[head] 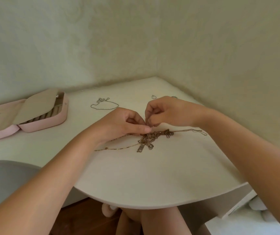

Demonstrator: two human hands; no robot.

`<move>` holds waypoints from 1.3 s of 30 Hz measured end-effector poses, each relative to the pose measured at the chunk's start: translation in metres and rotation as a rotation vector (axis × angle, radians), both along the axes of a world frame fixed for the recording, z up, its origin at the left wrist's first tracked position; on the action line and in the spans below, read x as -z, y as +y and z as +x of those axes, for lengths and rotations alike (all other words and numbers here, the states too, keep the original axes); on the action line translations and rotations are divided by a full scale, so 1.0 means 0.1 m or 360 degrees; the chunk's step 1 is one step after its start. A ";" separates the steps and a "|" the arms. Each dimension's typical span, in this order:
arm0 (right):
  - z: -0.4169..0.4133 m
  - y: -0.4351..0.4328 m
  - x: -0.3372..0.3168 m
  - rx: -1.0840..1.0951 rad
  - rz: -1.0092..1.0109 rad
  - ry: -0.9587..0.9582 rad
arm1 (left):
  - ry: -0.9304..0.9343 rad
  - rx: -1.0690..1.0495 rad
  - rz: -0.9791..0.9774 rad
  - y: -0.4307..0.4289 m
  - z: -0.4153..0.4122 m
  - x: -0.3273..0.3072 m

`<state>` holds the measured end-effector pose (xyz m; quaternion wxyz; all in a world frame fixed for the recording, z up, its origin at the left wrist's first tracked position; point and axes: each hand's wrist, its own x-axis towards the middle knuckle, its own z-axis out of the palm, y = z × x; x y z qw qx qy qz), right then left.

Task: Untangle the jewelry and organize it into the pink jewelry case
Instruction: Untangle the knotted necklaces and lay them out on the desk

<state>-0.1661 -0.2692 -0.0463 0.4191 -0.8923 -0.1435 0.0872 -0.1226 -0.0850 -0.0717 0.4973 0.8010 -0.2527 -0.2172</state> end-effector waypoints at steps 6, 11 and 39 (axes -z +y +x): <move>0.26 0.00 -0.06 -0.0038 0.0275 0.0079 | 0.0096 -0.0067 -0.0203 -0.07 -0.04 0.05; 0.41 0.08 -0.05 -0.0112 0.0213 -0.0059 | 0.0152 -0.0314 -0.0296 -0.12 0.00 0.09; 0.61 -0.08 0.09 0.0211 0.0212 0.0199 | 0.0575 0.0079 -0.0669 -0.08 1.04 0.08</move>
